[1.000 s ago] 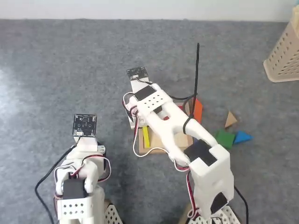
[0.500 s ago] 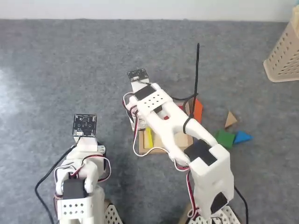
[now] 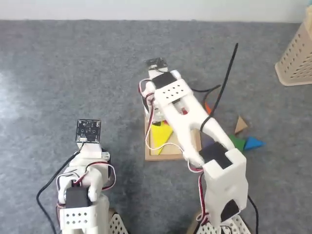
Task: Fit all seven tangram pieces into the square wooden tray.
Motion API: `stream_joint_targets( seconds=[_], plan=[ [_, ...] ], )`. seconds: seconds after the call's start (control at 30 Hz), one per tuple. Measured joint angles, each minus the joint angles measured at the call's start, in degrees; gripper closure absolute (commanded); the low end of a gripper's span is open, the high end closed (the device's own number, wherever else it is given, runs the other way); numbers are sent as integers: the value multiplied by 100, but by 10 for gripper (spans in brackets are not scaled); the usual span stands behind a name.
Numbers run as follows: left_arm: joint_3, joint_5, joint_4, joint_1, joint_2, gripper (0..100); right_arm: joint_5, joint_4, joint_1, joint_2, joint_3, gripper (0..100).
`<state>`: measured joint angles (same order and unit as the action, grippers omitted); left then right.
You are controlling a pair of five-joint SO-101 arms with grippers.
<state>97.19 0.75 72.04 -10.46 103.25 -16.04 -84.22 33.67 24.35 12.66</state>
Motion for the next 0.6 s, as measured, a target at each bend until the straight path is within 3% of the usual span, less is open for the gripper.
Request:
stream_joint_targets(
  seconds=[0.07,0.17,0.33,0.6],
  plan=[
    [0,0,0,0,0,988,176,0,-53,0,0,861],
    [0,0,0,0,0,988,466,0,-62,0,-44,998],
    [0,0,0,0,0,988,1037,703,-62,-281,-809,991],
    [0,0,0,0,0,988,1802,2954,-167,-2620,-3807,989]
  ],
)
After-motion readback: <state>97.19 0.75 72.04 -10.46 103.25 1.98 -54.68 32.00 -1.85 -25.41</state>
